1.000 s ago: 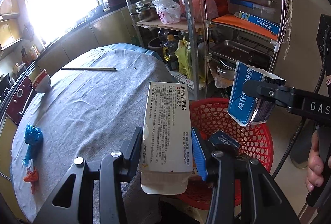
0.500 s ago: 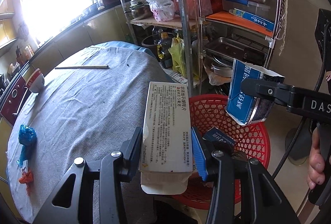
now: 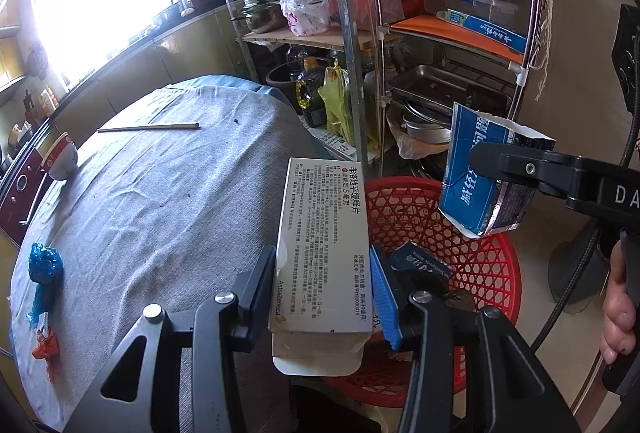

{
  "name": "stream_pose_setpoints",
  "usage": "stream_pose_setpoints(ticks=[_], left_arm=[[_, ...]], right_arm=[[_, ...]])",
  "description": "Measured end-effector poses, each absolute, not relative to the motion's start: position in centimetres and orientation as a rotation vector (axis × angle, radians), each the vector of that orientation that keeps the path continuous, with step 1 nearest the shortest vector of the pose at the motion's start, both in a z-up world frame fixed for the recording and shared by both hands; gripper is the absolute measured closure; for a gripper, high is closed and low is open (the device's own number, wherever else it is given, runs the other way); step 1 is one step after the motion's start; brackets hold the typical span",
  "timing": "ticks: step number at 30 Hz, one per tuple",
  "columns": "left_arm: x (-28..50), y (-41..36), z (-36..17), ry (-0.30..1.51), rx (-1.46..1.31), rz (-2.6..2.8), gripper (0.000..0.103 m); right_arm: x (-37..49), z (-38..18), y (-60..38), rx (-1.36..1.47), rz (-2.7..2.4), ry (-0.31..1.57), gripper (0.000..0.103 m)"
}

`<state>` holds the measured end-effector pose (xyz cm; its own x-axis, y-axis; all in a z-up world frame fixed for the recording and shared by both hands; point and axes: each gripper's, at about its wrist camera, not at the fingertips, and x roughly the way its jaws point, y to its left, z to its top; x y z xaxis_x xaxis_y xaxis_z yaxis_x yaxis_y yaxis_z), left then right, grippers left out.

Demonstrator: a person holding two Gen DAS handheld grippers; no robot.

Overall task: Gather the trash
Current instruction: 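Open the left tool over the red basket while the right tool releases the blue box into it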

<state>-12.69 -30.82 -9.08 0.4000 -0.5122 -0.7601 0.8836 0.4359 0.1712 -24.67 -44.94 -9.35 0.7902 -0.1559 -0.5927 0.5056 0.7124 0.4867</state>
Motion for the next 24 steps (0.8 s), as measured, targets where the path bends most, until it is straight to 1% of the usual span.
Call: stream_pose_setpoints(ticks=[24], left_arm=[[-12.75,-30.84,-9.34,0.700,0.630,-0.973,0.054]], right_arm=[[-24.71,-9.90,-45.49,0.735,-0.395,0.576,0.044]])
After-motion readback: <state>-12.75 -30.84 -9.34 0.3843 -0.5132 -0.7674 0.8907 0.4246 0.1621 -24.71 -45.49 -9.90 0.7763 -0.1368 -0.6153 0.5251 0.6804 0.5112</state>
